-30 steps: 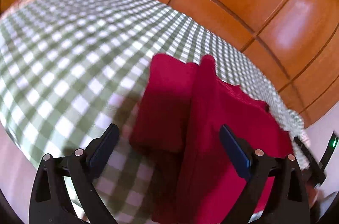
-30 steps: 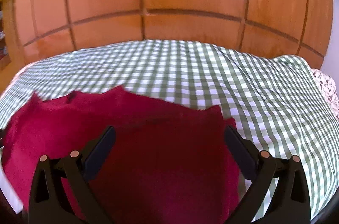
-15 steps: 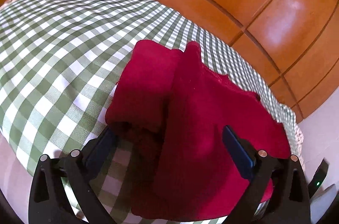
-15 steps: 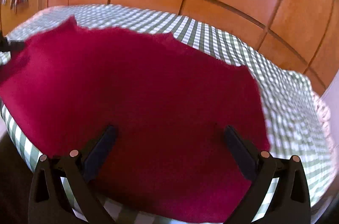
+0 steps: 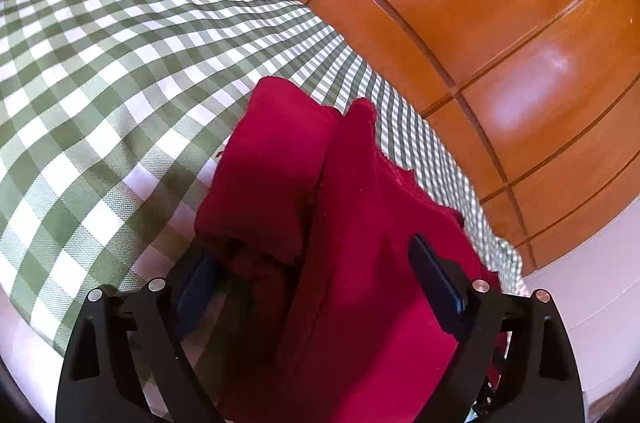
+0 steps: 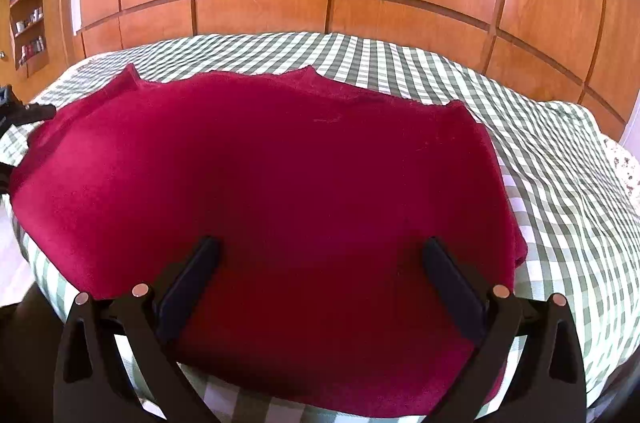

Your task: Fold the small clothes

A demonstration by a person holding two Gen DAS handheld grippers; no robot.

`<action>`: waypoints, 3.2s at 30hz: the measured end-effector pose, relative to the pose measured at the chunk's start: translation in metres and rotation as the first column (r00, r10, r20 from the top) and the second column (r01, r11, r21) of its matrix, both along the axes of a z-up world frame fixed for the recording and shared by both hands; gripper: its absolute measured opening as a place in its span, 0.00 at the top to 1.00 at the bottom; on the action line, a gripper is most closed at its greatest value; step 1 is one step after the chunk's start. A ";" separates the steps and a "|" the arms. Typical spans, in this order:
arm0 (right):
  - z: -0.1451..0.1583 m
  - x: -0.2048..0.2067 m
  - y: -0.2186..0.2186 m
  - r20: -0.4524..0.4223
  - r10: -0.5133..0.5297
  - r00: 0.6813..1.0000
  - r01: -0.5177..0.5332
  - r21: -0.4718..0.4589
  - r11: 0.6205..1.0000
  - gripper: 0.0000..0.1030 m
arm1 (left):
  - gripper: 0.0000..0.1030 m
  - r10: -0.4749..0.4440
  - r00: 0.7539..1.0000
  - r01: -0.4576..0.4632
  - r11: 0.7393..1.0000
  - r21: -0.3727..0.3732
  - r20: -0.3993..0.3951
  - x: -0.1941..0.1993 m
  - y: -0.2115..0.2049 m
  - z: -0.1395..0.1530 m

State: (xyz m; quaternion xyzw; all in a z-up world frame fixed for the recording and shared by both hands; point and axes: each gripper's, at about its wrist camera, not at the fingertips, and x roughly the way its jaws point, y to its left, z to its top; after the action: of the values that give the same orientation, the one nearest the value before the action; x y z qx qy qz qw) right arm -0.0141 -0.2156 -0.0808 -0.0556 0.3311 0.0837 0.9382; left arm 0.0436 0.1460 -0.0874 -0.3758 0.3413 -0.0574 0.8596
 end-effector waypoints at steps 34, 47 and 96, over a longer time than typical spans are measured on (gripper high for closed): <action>-0.008 -0.023 -0.115 -0.159 -0.289 0.944 0.301 0.060 0.952 0.02 | 0.75 -0.229 0.957 0.231 0.973 0.011 0.175 0.017 -0.072 0.112; -0.008 -0.022 -0.120 -0.138 -0.232 0.963 0.246 0.096 0.964 0.02 | 0.75 -0.464 0.867 0.450 0.886 0.114 0.180 0.036 -0.189 0.146; 0.083 -0.057 -0.116 0.083 -0.178 0.981 0.142 0.322 0.936 0.02 | 0.22 -0.524 0.852 0.496 0.805 0.326 -0.004 0.022 -0.216 0.024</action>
State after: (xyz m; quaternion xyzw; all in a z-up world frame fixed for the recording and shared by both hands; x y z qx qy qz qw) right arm -0.0706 -0.3311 0.0024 0.1172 0.2643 0.0554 0.9557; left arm 0.0657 -0.0695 -0.0639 -0.1252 0.3969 -0.2473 0.8750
